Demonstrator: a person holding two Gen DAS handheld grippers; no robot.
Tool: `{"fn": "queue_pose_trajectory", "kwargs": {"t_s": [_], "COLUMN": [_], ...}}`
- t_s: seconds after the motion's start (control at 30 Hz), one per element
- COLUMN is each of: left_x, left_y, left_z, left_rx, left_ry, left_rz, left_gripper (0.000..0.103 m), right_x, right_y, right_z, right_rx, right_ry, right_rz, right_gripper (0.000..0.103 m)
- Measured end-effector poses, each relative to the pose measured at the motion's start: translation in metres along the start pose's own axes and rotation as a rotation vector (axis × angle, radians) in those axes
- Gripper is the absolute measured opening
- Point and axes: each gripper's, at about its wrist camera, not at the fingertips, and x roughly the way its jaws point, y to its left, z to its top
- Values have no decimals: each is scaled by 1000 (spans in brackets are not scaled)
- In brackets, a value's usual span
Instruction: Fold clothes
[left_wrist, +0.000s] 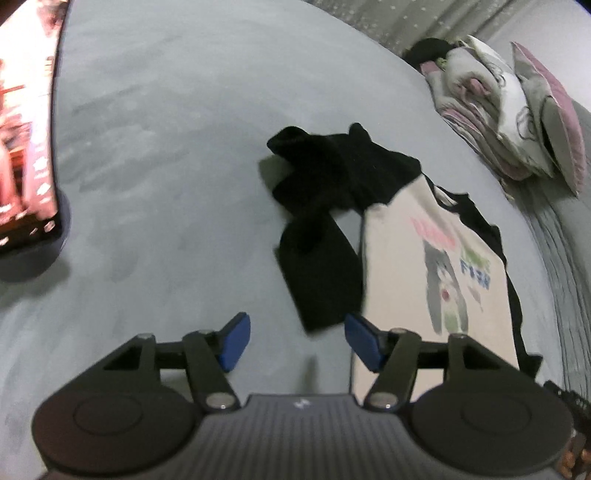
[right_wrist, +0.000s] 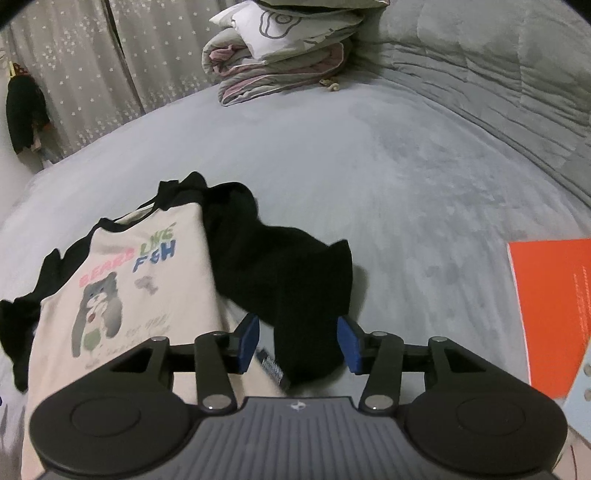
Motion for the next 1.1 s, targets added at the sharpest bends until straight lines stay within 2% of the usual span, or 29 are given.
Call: {"fn": "queue_pose_trajectory", "kwargs": {"t_s": [0.1, 0.23, 0.3, 0.37, 0.47, 0.5, 0.53, 0.6, 0.67, 0.77, 0.83, 0.93, 1.1], "left_x": [20, 42, 52, 60, 66, 67, 65, 60, 53, 39, 37, 40, 58], "left_y": [-7, -21, -28, -31, -30, -29, -30, -34, -38, -40, -42, -41, -30], "left_z": [8, 20, 27, 34, 47, 51, 55, 63, 71, 88, 96, 107, 112], "left_rx": [1, 44, 72, 92, 80, 68, 69, 87, 104, 116, 122, 119, 82], "left_ry": [-1, -40, -67, -88, -106, -109, -130, -194, -259, -324, -327, -304, -241], "left_rz": [16, 90, 141, 206, 248, 253, 278, 356, 430, 514, 584, 677, 735], "left_gripper": [59, 55, 40, 20, 11, 9, 7, 6, 6, 6, 6, 6, 7], "right_x": [20, 47, 60, 73, 88, 90, 93, 95, 92, 85, 82, 80, 89], "right_y": [-3, -4, -4, -3, -2, -1, 1, 3, 1, -6, -14, -32, -58], "right_z": [8, 15, 19, 23, 25, 26, 26, 30, 38, 52, 63, 77, 86], "right_rx": [11, 9, -6, -26, -70, -94, -118, -165, -184, -207, -206, -151, -89], "right_ry": [22, 49, 54, 55, 51, 45, 39, 29, 15, -50, -86, -102, -105], "right_rz": [-5, -19, -35, -54, -78, -86, -93, -107, -130, -238, -306, -359, -464], "right_gripper": [48, 48, 48, 48, 48, 43, 31, 17, 15, 14, 14, 14, 14]}}
